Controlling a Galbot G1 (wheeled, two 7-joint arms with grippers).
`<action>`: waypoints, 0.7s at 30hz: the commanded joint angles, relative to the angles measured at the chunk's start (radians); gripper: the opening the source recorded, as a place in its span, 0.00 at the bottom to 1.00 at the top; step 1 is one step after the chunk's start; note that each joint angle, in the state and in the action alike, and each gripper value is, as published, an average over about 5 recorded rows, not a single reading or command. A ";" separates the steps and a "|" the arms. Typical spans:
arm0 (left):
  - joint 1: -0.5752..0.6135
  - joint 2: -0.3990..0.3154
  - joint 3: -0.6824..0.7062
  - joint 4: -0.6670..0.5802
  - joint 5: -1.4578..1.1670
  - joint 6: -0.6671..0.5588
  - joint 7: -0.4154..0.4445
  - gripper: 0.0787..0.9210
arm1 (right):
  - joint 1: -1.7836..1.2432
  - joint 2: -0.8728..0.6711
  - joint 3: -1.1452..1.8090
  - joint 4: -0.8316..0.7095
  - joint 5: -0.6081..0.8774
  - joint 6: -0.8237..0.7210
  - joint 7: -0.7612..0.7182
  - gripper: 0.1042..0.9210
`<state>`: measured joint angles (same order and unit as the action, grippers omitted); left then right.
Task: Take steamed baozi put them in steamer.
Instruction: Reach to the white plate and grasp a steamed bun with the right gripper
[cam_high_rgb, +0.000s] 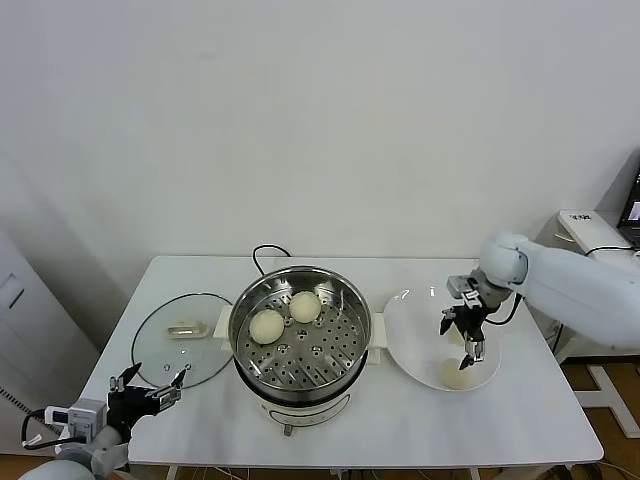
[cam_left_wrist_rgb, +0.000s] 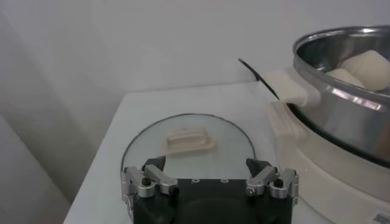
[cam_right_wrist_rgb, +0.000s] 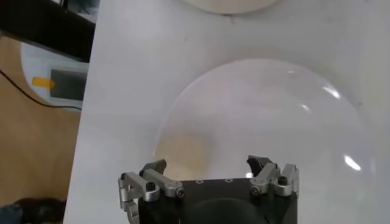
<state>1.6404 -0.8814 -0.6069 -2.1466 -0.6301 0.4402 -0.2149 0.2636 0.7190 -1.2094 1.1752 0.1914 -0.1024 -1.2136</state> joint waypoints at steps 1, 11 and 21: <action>0.001 0.001 0.002 -0.001 0.000 0.001 0.000 0.88 | -0.099 -0.007 0.067 -0.017 -0.047 0.018 -0.016 0.88; -0.002 0.003 0.003 -0.003 0.000 0.003 0.000 0.88 | -0.116 0.006 0.096 -0.044 -0.078 0.014 -0.038 0.78; -0.002 -0.001 0.002 -0.005 0.001 0.005 -0.002 0.88 | -0.102 0.009 0.099 -0.042 -0.077 0.003 -0.079 0.50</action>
<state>1.6371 -0.8811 -0.6039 -2.1509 -0.6301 0.4441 -0.2165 0.1694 0.7290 -1.1224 1.1363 0.1239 -0.0989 -1.2644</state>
